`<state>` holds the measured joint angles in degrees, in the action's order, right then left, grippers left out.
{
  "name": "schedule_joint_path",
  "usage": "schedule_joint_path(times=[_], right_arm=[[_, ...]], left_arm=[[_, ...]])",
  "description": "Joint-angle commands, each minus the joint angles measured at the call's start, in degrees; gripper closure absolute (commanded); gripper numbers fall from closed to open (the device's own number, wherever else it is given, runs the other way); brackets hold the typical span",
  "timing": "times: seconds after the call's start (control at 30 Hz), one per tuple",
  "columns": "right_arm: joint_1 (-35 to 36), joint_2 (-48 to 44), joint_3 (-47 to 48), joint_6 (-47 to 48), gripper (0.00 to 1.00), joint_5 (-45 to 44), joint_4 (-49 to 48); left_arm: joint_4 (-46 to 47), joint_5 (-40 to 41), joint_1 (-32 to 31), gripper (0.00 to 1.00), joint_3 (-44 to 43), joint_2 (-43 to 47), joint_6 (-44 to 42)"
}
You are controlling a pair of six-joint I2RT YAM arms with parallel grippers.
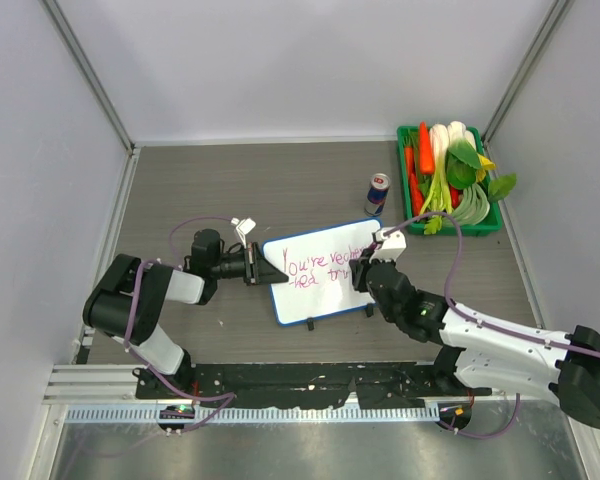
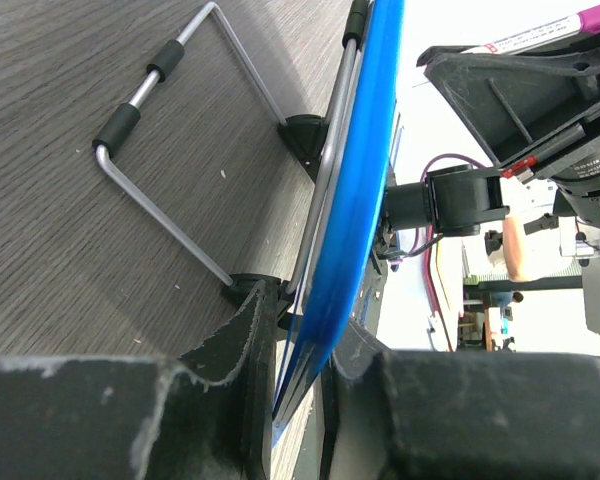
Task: Write a sentence on the whiteboard
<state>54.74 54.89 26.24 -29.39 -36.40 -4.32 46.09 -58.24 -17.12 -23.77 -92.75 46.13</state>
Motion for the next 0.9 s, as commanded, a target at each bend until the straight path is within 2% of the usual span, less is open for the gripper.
schedule_joint_path(times=[0.0, 0.87], right_arm=[[-0.9, 1.3, 2.9, 1.4, 0.98, -3.1, -2.2], [-1.7, -1.7, -1.6, -0.8, 0.99, 2.6, 2.8]], left_arm=[[-2.9, 2.3, -0.3, 1.0, 1.3, -1.6, -0.4], [-2.3, 2.2, -0.3, 1.0, 1.3, -1.9, -0.2]])
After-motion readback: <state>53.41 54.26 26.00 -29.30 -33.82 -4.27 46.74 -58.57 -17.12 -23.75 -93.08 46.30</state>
